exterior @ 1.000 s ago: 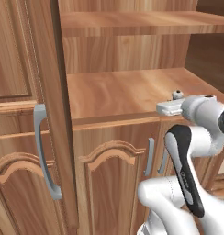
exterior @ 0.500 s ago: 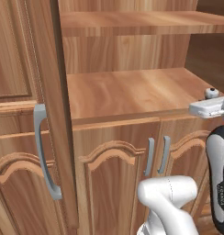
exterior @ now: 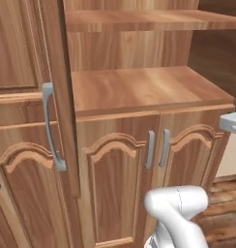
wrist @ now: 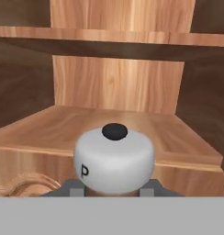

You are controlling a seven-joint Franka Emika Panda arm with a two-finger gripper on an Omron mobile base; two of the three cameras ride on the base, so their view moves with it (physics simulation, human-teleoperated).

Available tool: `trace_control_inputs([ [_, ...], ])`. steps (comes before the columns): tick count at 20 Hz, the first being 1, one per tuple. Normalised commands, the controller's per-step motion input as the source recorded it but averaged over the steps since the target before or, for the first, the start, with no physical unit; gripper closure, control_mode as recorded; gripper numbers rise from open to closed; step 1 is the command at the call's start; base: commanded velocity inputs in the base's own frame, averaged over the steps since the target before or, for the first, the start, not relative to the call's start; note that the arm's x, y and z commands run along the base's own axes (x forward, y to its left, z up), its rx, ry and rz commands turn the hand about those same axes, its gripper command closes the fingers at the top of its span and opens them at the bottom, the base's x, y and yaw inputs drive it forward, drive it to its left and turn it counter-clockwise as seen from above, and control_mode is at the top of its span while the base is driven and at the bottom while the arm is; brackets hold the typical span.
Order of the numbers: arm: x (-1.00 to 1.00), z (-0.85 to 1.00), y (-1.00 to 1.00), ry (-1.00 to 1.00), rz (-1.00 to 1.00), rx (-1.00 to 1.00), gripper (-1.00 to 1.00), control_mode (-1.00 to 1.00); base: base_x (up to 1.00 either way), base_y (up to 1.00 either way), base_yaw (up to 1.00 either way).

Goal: Retrieve the shaker from the cabinet and place it next the steak on a plate on the dining table.

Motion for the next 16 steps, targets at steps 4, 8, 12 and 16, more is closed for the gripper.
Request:
trace_control_inputs([
  [4, 0.00, 0.00, 0.00, 0.00, 0.00, 0.00, 1.00, 1.00, -0.68, 0.00, 0.31],
  [8, 0.00, 0.00, 0.00, 0.00, 0.00, 0.00, 1.00, 1.00, -0.54, 0.07, 0.53],
  [12, 0.00, 0.00, 0.00, 0.00, 0.00, 0.00, 1.00, 1.00, -0.51, 0.20, 0.68],
  [16, 0.00, 0.00, 0.00, 0.00, 0.00, 0.00, 1.00, 1.00, -0.36, 0.46, 0.82],
])
